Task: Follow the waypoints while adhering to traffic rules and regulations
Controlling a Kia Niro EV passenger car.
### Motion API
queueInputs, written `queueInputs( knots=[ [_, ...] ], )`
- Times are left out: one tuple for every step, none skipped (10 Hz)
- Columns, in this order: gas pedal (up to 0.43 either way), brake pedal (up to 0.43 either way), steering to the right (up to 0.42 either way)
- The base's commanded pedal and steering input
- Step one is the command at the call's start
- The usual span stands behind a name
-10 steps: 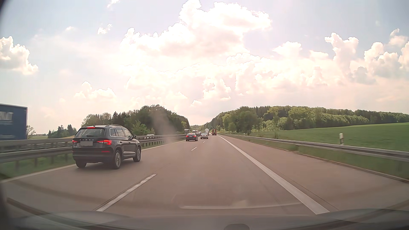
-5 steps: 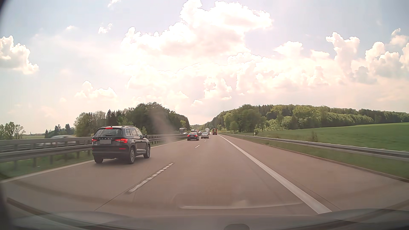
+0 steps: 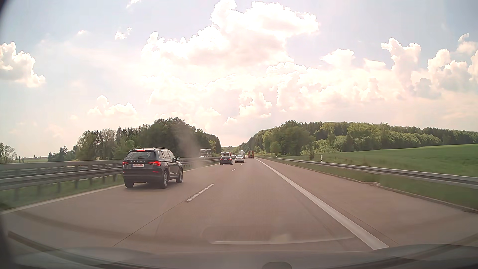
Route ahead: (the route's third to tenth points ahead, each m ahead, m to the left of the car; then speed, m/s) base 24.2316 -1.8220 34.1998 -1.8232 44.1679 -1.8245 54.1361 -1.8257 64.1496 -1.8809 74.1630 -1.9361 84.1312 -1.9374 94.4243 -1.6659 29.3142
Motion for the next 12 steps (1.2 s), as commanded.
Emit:
queueInputs(
  knots=[
    [0.177, 0.0, -0.003],
    [0.169, 0.0, -0.003],
    [0.118, 0.0, -0.003],
    [0.118, 0.0, -0.003],
    [0.118, 0.0, -0.003],
    [0.118, 0.0, -0.003],
    [0.118, 0.0, -0.003],
    [0.118, 0.0, -0.003],
    [0.118, 0.0, -0.003],
    [0.118, 0.0, -0.003],
    [0.118, 0.0, -0.003],
    [0.118, 0.0, -0.003]
  ],
)
